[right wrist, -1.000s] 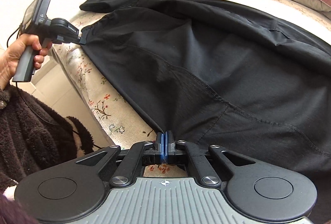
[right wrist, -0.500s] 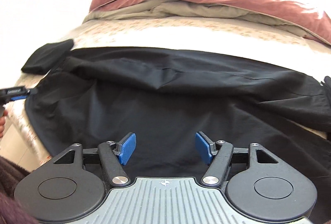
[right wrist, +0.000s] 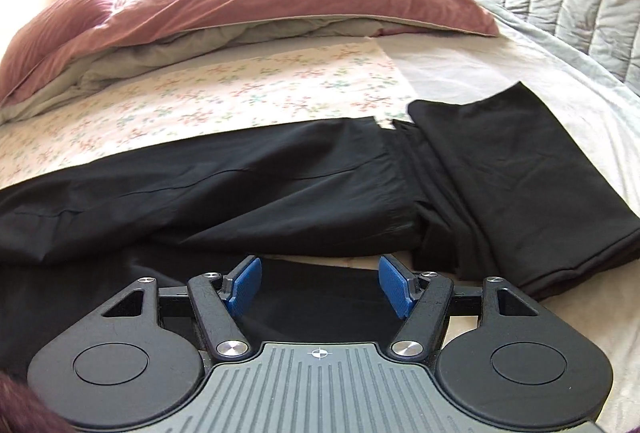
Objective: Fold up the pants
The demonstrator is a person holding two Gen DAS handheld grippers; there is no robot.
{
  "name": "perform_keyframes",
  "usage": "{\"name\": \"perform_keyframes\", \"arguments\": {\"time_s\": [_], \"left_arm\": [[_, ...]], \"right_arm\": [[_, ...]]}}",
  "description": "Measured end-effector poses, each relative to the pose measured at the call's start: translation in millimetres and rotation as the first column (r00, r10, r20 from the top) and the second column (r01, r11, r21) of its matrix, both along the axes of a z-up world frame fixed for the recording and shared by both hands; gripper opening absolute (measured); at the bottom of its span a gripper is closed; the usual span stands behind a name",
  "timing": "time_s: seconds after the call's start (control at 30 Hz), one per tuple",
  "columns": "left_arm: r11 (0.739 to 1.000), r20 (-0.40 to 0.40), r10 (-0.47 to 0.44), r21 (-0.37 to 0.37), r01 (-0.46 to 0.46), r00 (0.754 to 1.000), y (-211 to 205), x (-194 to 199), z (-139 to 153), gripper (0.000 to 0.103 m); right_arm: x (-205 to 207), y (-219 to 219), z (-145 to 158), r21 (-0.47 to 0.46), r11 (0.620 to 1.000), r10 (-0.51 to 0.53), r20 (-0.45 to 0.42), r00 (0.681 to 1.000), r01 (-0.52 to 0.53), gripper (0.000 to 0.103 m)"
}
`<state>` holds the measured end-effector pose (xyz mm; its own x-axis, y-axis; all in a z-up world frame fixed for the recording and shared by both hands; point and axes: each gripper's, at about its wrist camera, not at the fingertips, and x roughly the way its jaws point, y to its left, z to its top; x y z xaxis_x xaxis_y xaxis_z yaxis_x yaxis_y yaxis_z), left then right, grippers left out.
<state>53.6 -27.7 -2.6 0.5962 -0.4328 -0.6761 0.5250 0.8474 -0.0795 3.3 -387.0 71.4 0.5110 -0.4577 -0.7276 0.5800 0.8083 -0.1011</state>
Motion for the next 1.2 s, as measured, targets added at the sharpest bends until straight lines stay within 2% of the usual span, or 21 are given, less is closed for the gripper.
{"name": "perform_keyframes", "arguments": {"time_s": [0.17, 0.23, 0.37, 0.47, 0.5, 0.53, 0.63, 0.73, 0.8, 0.9, 0.97, 1.0, 1.03, 1.07, 1.1, 1.13, 1.17, 1.2], "left_arm": [[0.988, -0.019, -0.157, -0.007, 0.156, 0.987, -40.4, -14.4, -11.3, 0.092], [0.976, -0.013, -0.217, 0.000, 0.217, 0.976, -54.2, -22.4, -15.1, 0.092], [0.953, -0.011, -0.299, 0.043, 0.299, 0.954, -79.1, -28.5, -24.4, 0.092], [0.941, -0.039, -0.328, 0.074, 0.330, 0.944, -90.9, -30.2, -35.3, 0.092], [0.937, -0.050, -0.336, 0.081, 0.339, 0.941, -91.5, -31.1, -37.9, 0.092], [0.932, -0.056, -0.346, 0.090, 0.350, 0.936, -93.4, -32.7, -39.9, 0.092], [0.914, -0.047, -0.387, 0.117, 0.389, 0.921, -96.7, -34.9, -42.3, 0.092], [0.896, -0.068, -0.427, 0.106, 0.432, 0.902, -95.5, -34.6, -44.2, 0.093], [0.883, -0.075, -0.452, 0.108, 0.458, 0.889, -95.3, -35.4, -47.4, 0.096], [0.870, -0.081, -0.473, 0.116, 0.479, 0.877, -94.8, -36.8, -49.4, 0.098], [0.870, -0.092, -0.473, 0.113, 0.481, 0.877, -93.6, -36.3, -47.8, 0.098], [0.872, -0.099, -0.466, 0.113, 0.476, 0.879, -93.1, -34.8, -45.9, 0.097], [0.877, -0.099, -0.459, 0.110, 0.468, 0.883, -92.5, -33.4, -43.6, 0.097], [0.883, -0.088, -0.451, 0.100, 0.459, 0.888, -91.1, -32.5, -38.9, 0.097], [0.886, -0.076, -0.448, 0.092, 0.454, 0.891, -90.1, -31.1, -34.0, 0.097], [0.890, -0.060, -0.444, 0.086, 0.448, 0.894, -90.8, -26.9, -27.6, 0.098], [0.894, -0.046, -0.439, 0.081, 0.442, 0.897, -92.0, -23.0, -21.8, 0.098], [0.897, -0.033, -0.435, 0.075, 0.436, 0.900, -94.7, -17.8, -15.2, 0.098]], "right_arm": [[-33.2, -47.4, 3.0, 0.060, 0.992, -0.117, 0.036, 0.992, 0.115, 0.063], [-43.2, -62.2, -4.8, 0.087, 0.986, -0.145, 0.030, 0.989, 0.142, 0.056], [-48.7, -75.8, -27.0, 0.148, 0.980, -0.134, 0.002, 0.991, 0.132, 0.048], [-45.9, -72.8, -39.7, 0.139, 0.986, -0.091, -0.005, 0.996, 0.091, 0.045], [-44.0, -67.6, -41.3, 0.104, 0.992, -0.069, -0.012, 0.998, 0.070, 0.031], [-41.9, -63.1, -41.5, 0.075, 0.996, -0.048, -0.014, 0.999, 0.049, 0.010], [-37.8, -52.8, -32.6, 0.025, 0.999, -0.045, 0.003, 0.999, 0.045, 0.000], [-36.6, -43.1, -13.4, -0.073, 0.996, -0.043, 0.044, 0.998, 0.046, 0.000], [-33.0, -40.2, -8.5, -0.122, 0.991, -0.047, 0.036, 0.998, 0.051, 0.000], [-21.7, -45.2, -21.6, -0.128, 0.990, -0.066, -0.047, 0.997, 0.059, 0.001], [-14.8, -45.6, -36.8, -0.162, 0.985, -0.074, -0.128, 0.989, 0.053, 0.001], [-12.9, -44.7, -39.5, -0.167, 0.985, -0.076, -0.147, 0.986, 0.051, 0.005], [-12.4, -42.8, -37.9, -0.170, 0.984, -0.071, -0.148, 0.986, 0.045, 0.011], [-13.3, -40.2, -33.3, -0.170, 0.985, -0.060, -0.138, 0.989, 0.036, 0.013], [-15.9, -37.5, -25.7, -0.167, 0.986, -0.048, -0.113, 0.992, 0.028, 0.020], [-19.6, -36.1, -17.4, -0.150, 0.988, -0.040, -0.074, 0.996, 0.028, 0.036], [-22.8, -36.6, -10.4, -0.126, 0.991, -0.040, -0.034, 0.999, 0.036, 0.046], [-25.7, -37.4, -4.9, -0.101, 0.994, -0.048, 0.004, 0.999, 0.048, 0.063]]}}
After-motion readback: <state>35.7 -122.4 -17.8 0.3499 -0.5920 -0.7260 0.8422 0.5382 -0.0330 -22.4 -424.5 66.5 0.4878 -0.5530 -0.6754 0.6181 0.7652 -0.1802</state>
